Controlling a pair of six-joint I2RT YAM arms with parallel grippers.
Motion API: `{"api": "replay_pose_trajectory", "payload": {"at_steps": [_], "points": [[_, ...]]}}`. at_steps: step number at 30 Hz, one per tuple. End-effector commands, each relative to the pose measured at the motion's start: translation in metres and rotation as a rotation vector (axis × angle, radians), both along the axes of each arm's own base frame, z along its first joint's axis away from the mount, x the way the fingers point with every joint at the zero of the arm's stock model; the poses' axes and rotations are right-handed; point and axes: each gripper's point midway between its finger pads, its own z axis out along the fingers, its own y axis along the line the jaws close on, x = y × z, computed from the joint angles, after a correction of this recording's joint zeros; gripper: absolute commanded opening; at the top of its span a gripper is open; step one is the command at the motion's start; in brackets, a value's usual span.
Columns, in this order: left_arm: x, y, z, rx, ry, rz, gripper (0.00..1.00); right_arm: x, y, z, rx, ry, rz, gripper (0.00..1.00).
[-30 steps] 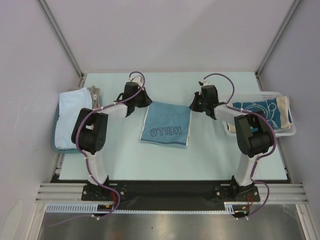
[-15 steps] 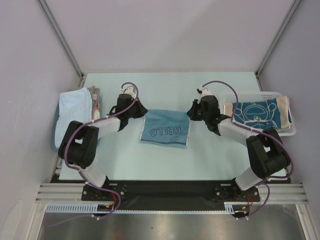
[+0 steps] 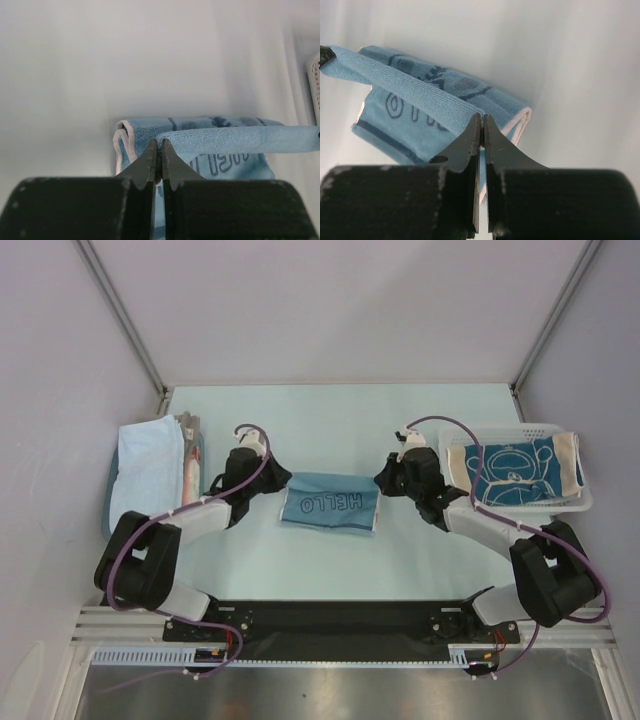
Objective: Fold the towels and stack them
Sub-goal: Fold the towel
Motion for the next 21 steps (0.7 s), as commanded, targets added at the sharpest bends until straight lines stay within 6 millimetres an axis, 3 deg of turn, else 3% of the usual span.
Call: {"api": "replay_pose_trajectory", "payload": {"at_steps": [1, 7, 21], "points": [[-0.001, 0.005, 0.015, -0.005, -0.067, 0.03, 0.0, -0.002, -0.005, 0.018, 0.019, -0.056, -0.034, 0.02], [-0.015, 0.008, 0.006, 0.005, -0.058, 0.032, 0.0, -0.019, -0.001, 0.015, 0.025, -0.048, -0.015, 0.02], [-0.037, 0.011, 0.005, 0.003, -0.069, 0.02, 0.0, -0.052, 0.002, 0.003, 0.028, -0.019, 0.011, 0.02]]}}
